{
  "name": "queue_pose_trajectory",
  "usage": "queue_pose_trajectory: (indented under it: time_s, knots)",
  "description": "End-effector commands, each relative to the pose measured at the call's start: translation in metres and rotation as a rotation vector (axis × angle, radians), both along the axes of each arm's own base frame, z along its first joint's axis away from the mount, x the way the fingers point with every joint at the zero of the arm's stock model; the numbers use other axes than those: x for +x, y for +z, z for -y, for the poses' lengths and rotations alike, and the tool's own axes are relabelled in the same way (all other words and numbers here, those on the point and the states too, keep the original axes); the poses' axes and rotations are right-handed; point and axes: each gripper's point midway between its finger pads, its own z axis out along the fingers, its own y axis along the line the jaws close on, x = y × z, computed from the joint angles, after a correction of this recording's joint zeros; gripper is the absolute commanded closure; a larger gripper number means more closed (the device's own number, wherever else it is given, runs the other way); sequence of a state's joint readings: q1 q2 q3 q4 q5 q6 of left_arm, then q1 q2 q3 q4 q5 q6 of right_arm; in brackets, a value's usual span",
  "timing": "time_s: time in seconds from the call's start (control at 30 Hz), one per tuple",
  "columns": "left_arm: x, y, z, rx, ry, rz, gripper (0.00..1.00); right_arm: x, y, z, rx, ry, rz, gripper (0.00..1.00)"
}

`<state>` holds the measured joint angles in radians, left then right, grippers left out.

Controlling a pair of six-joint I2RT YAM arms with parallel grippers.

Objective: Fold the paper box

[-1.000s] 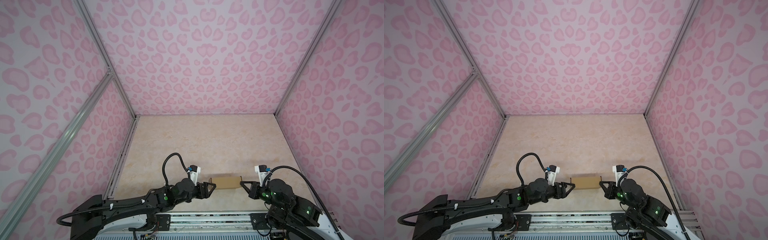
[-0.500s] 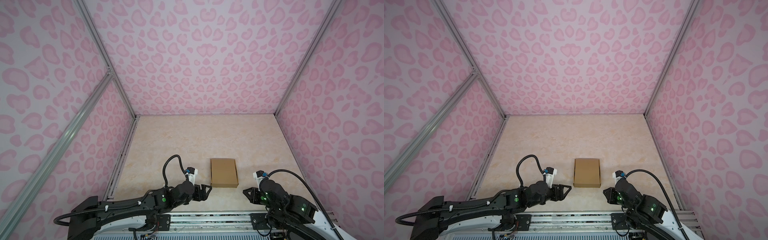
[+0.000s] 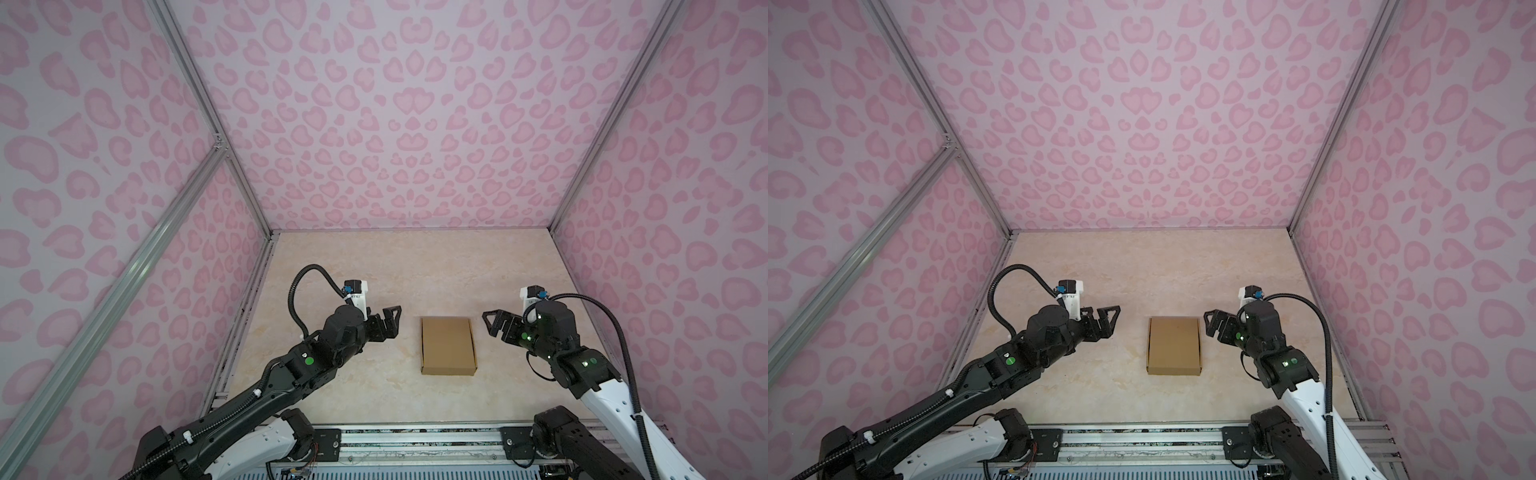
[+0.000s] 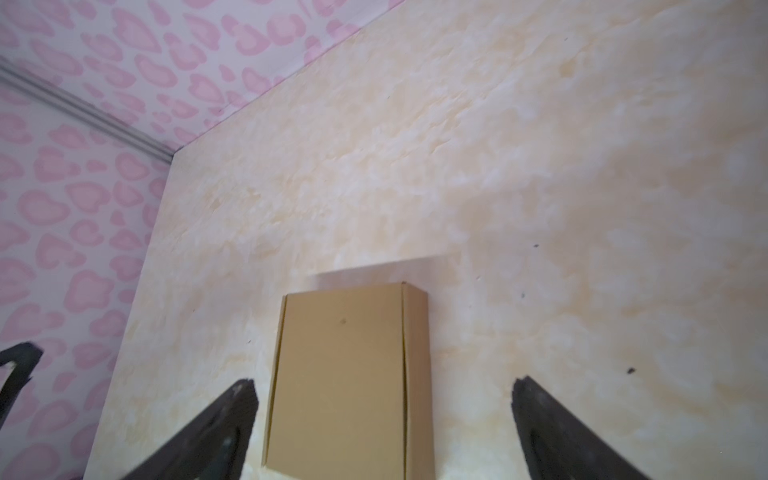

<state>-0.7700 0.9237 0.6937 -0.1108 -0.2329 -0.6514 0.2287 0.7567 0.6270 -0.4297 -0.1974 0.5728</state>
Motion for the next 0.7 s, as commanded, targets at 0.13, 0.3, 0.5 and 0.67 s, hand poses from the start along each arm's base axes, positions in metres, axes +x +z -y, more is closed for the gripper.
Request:
queue_pose_trajectory:
  time_s: [0.13,0.3,0.5,0.67]
  knots:
    - [0.043,0.005,-0.082,0.220,0.312,0.088,0.03,0.041,0.009,0.053,-0.132,-0.246,0.347,0.02]
    - [0.073,-0.018,-0.138,0.255,0.392,-0.048,0.03,0.042,0.004,0.126,-0.523,-0.543,0.390,0.02]
    - [0.085,-0.051,-0.202,0.241,0.539,-0.121,0.03,0.066,-0.016,0.133,-0.652,-0.489,0.412,0.02]
    - [0.089,-0.065,-0.219,0.330,0.573,-0.037,0.03,0.079,-0.043,0.134,-0.643,-0.461,0.424,0.01]
